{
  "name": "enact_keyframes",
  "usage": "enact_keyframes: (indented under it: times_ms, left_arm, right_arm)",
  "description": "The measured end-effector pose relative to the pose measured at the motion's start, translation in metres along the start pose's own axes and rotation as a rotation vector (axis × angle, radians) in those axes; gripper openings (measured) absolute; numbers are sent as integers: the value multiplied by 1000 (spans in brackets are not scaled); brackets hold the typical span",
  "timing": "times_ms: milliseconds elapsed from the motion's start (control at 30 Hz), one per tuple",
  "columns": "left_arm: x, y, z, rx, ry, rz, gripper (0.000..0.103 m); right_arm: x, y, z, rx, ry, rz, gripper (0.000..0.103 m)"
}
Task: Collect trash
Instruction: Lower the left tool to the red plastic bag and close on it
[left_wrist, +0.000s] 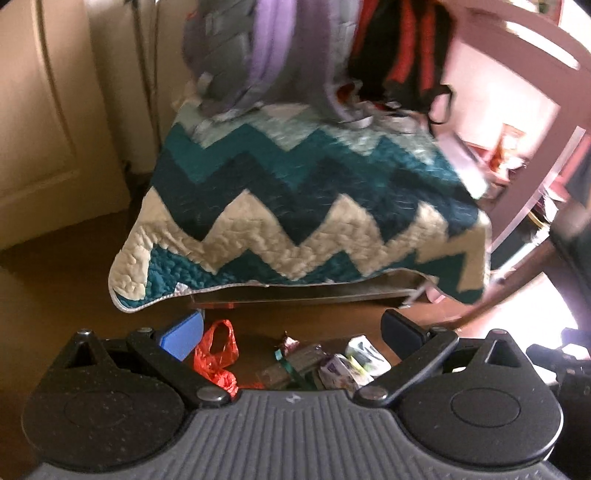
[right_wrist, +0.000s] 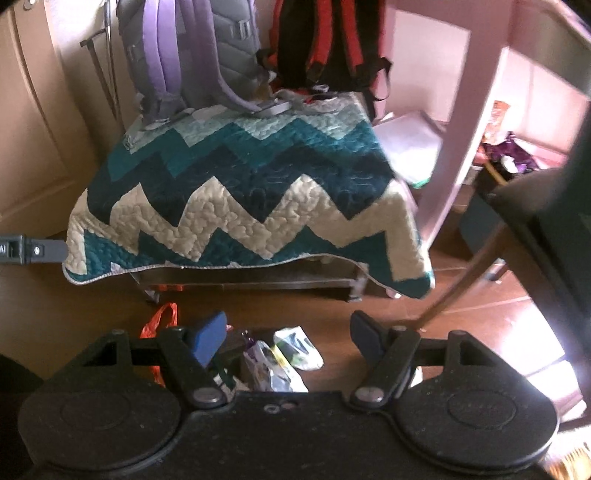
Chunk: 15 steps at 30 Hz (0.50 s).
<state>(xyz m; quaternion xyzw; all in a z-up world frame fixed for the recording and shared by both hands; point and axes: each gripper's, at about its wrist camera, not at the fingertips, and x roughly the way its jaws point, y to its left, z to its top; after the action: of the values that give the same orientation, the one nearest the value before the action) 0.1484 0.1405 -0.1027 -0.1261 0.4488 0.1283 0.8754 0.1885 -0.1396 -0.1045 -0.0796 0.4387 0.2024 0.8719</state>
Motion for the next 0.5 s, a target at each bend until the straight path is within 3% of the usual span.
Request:
enact_keyframes:
  times_ms: [200,433,500]
  left_arm:
    - [77,27,7,25,53,71,103]
    - [161,64,6,117,193,80,103]
    - [186,72,3,135,258,101,103]
  right_arm:
    - [86,1,10,-40,96,87,74]
    - [168,15,1,-92,186,160,73]
    - [195,17,-5,-87,247,160,73]
